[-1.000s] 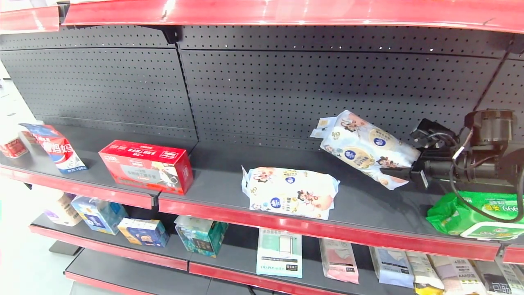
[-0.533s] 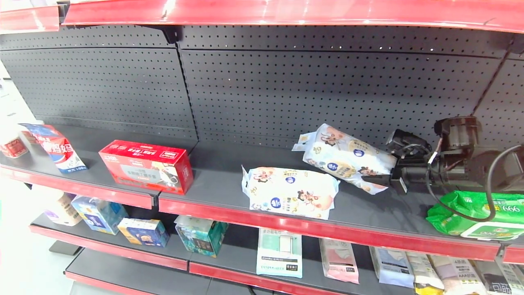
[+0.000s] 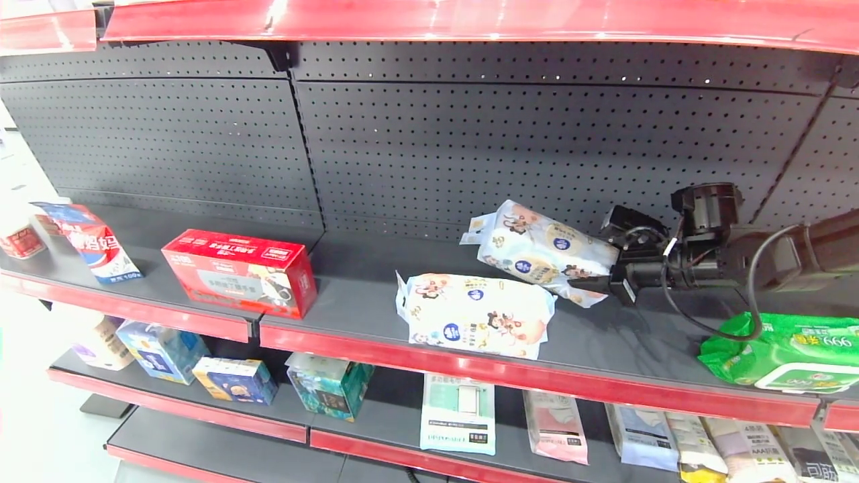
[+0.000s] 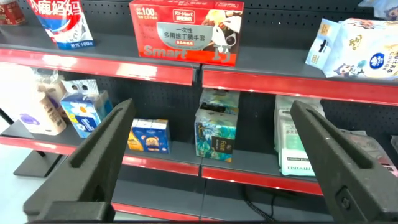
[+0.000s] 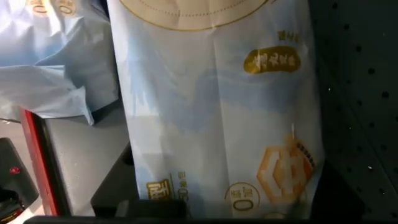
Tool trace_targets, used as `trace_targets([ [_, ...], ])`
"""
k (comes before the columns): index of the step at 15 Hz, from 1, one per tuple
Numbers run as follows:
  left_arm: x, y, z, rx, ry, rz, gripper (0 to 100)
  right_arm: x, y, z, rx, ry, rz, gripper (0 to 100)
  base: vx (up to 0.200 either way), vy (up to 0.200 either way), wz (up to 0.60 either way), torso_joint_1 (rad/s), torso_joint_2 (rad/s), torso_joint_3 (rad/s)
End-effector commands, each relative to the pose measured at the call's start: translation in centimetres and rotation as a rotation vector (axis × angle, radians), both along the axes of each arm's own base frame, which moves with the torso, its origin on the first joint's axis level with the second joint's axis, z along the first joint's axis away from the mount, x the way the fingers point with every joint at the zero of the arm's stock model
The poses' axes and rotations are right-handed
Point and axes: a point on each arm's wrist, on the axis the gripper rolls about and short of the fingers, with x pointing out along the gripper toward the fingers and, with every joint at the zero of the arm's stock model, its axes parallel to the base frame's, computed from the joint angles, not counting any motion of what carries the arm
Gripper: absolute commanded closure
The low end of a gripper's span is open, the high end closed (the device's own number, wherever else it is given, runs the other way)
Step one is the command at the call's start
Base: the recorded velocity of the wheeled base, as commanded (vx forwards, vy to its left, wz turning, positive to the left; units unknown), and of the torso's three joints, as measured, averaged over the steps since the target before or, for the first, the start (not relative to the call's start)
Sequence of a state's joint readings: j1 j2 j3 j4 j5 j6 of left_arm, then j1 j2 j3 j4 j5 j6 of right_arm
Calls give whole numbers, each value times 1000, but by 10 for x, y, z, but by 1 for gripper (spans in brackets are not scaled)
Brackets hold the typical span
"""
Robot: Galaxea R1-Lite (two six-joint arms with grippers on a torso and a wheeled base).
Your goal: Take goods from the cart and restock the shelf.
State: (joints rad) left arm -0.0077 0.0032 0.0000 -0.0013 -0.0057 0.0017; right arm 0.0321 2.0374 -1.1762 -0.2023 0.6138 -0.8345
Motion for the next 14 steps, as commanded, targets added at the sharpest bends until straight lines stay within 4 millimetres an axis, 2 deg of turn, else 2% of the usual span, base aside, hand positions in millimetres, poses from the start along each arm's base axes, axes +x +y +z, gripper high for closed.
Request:
trace_targets([
  [1,0,0,0,0,0,0,0,6,7,0,-2,10,16,100,0,0,0,0,0,0],
  [9,0,0,0,0,0,0,0,24,39,-5,16,32,10,100,0,0,0,0,0,0],
  [14,0,0,0,0,0,0,0,31,42,-8,-7,73,25,100,0,0,0,0,0,0],
])
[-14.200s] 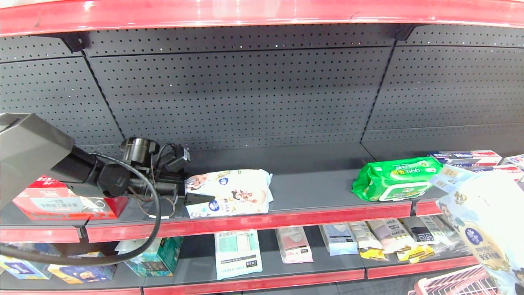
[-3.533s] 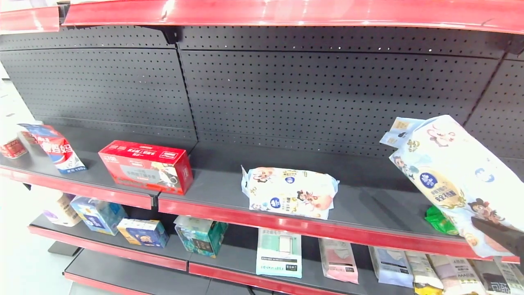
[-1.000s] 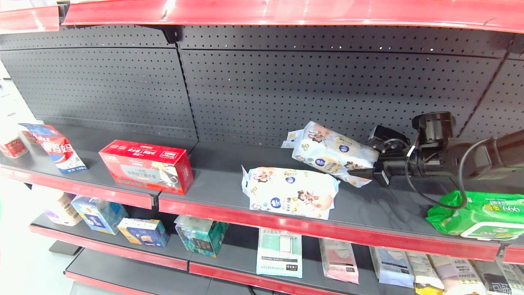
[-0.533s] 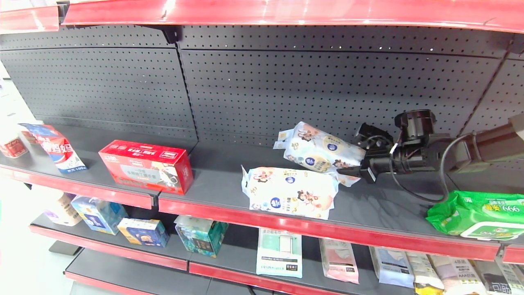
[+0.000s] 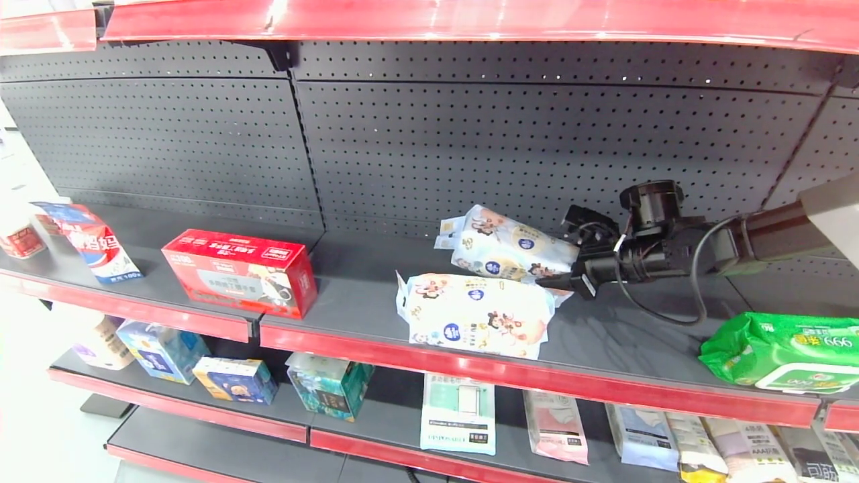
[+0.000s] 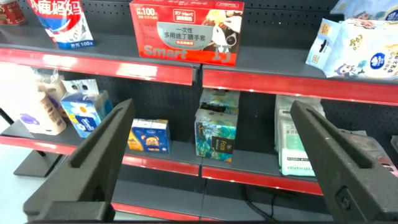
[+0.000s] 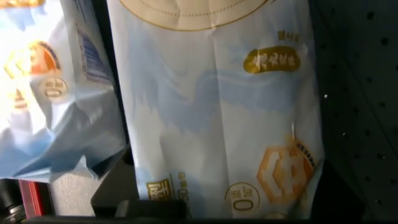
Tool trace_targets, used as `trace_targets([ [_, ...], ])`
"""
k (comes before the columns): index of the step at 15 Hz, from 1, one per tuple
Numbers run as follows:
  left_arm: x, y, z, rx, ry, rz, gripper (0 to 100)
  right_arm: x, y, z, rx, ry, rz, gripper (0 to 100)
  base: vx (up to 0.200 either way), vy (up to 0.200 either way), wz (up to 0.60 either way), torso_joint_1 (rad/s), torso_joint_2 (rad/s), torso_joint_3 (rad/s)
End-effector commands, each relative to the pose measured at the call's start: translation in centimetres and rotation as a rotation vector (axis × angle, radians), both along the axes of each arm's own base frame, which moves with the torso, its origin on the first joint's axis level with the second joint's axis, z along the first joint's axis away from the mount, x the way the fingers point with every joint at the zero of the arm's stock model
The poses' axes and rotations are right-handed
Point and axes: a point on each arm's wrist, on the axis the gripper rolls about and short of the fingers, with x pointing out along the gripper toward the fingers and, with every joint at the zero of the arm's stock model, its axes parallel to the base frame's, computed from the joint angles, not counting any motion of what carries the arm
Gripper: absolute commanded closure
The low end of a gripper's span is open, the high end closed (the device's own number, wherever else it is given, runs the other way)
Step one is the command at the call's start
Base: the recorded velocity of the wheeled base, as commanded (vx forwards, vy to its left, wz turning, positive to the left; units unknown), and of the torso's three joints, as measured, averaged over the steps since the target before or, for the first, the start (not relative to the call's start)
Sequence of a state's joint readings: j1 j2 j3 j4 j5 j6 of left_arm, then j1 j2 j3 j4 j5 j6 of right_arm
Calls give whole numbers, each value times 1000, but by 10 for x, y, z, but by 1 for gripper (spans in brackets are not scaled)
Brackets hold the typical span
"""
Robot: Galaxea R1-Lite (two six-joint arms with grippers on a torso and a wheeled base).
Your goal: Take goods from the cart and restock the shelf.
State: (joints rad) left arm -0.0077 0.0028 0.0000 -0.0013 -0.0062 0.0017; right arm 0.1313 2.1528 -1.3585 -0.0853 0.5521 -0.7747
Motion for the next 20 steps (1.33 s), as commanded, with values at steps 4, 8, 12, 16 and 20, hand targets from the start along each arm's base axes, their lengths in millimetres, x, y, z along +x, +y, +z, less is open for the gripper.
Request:
trace_targets([
  [4,0,0,0,0,0,0,0,8,3,1,-40,17,-3,100,0,0,0,0,0,0],
  [8,0,0,0,0,0,0,0,15,15,0,-51,46,15,100,0,0,0,0,0,0],
  [12,0,0,0,0,0,0,0,24,21,1,-52,52,24,100,0,0,0,0,0,0],
  [16,0,0,0,0,0,0,0,23,24,-5,-97,83,74,100,0,0,0,0,0,0],
  [20,0,0,0,0,0,0,0,29,24,-8,-107,73,84,100,0,0,0,0,0,0],
])
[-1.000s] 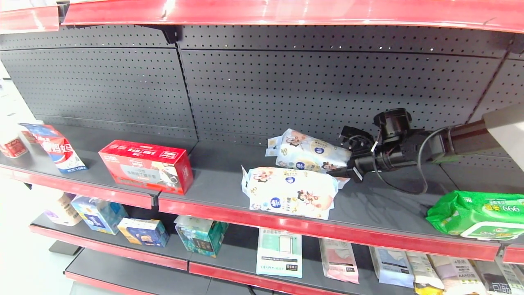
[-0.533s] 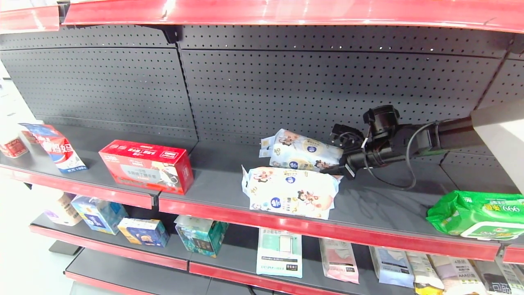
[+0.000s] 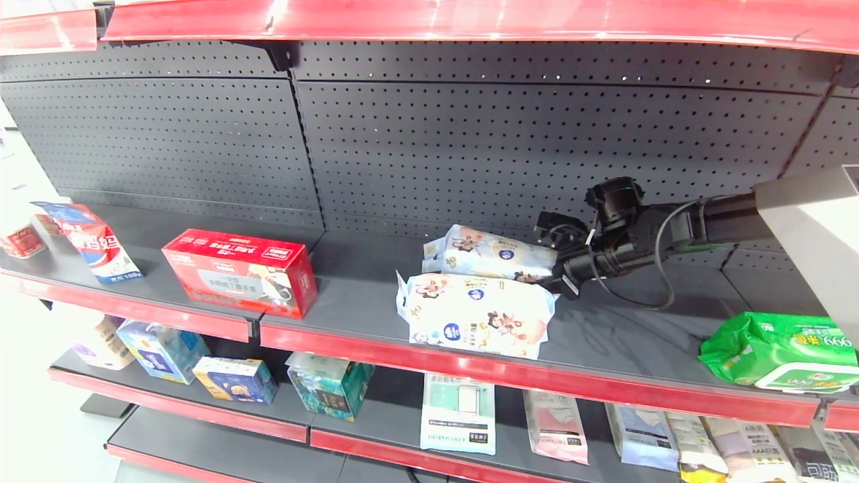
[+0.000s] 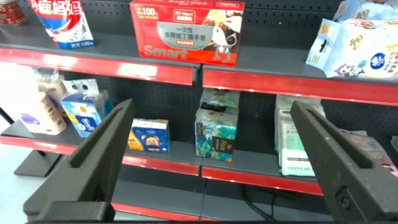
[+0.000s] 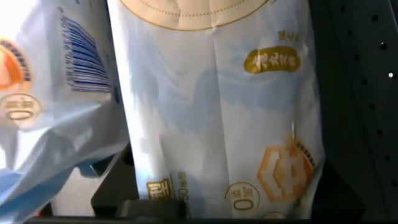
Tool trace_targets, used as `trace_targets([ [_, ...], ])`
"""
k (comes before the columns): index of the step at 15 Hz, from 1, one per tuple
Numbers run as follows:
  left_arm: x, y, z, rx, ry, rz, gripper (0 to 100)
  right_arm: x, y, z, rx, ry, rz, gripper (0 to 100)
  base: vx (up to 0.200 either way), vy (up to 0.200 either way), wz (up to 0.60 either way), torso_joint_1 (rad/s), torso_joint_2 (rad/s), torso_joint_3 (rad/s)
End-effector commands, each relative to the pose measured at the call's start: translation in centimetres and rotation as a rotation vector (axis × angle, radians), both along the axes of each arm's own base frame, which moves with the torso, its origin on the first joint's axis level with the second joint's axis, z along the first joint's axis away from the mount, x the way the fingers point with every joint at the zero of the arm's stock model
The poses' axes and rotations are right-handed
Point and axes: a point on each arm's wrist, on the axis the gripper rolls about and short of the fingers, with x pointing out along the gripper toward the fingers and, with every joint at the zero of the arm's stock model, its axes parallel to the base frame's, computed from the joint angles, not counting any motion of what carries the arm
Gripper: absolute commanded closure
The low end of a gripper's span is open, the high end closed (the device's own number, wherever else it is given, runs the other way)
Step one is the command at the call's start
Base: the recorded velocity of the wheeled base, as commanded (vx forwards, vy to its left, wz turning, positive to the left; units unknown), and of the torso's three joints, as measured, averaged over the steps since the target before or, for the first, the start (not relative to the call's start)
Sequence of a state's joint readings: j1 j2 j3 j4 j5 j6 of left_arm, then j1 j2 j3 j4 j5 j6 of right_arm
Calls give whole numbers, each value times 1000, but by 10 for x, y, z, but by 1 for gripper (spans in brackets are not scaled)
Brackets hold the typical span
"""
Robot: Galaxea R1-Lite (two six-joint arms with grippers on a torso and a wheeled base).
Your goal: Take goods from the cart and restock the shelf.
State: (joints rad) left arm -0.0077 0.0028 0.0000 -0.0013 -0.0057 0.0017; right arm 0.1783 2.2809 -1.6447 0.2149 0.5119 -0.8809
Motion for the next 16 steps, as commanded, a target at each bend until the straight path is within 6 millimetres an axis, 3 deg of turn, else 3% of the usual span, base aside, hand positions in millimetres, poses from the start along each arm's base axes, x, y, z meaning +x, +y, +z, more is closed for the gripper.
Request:
trace_targets([
  [1,0,0,0,0,0,0,0,3,0,-4,-3,-1,2,100,0,0,0,0,0,0],
  [12,0,0,0,0,0,0,0,6,1,-15,-65,5,-30,100,0,0,0,0,0,0],
  [13,0,0,0,0,0,0,0,6,2,-15,-65,5,-28,0,0,0,0,0,0,0],
  [16,0,0,0,0,0,0,0,6,2,-16,-66,8,-27,0,0,0,0,0,0,0],
])
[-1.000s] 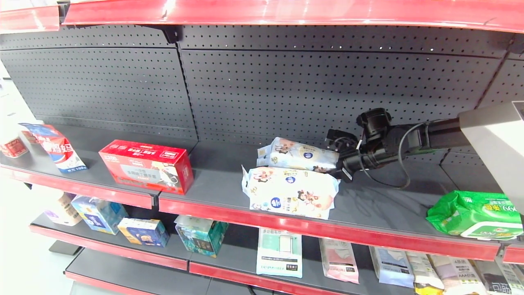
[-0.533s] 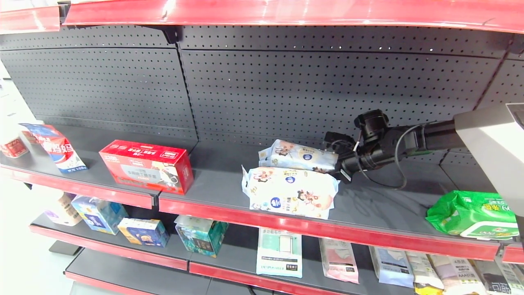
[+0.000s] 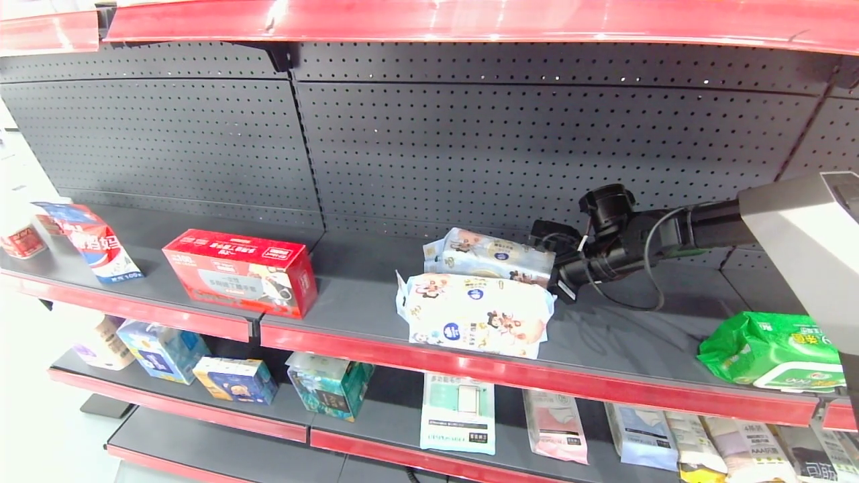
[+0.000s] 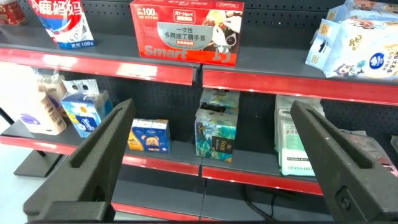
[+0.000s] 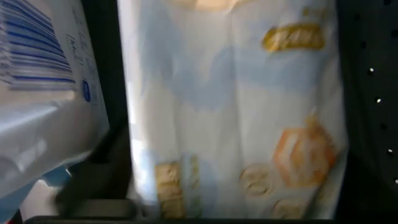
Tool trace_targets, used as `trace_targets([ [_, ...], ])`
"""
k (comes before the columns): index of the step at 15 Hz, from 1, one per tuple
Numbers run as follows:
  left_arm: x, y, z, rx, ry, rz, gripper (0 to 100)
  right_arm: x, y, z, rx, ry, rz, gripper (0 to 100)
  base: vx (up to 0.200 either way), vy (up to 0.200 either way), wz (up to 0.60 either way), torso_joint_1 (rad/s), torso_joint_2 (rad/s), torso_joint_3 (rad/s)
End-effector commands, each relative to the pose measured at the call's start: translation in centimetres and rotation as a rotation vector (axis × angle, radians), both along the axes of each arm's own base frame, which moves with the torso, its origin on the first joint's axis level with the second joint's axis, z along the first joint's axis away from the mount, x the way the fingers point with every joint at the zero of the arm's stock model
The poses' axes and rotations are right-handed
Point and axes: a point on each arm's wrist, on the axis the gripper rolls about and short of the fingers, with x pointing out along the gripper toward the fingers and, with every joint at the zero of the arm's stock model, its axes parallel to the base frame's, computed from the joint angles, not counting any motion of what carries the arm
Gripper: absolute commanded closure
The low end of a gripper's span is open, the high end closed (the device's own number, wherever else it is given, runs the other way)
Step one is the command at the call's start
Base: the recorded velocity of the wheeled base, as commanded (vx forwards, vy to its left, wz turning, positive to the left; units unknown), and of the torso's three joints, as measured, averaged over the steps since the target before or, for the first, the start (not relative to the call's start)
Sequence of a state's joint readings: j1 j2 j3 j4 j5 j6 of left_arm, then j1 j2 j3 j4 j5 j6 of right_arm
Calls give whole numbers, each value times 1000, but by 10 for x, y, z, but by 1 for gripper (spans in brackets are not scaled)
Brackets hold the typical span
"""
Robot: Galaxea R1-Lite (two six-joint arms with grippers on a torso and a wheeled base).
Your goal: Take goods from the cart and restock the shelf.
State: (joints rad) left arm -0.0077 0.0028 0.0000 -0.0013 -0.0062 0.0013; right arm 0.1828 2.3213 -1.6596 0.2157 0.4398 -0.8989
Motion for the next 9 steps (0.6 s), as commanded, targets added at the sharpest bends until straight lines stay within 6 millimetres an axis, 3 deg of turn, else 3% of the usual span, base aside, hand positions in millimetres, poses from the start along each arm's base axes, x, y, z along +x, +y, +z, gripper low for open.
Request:
trace_targets([
  [1,0,0,0,0,0,0,0,1,1,-1,2,-1,3,0,0,0,0,0,0,0],
  [9,0,0,0,0,0,0,0,-2,-16,19,-14,-43,-60,0,0,0,0,0,0,0],
])
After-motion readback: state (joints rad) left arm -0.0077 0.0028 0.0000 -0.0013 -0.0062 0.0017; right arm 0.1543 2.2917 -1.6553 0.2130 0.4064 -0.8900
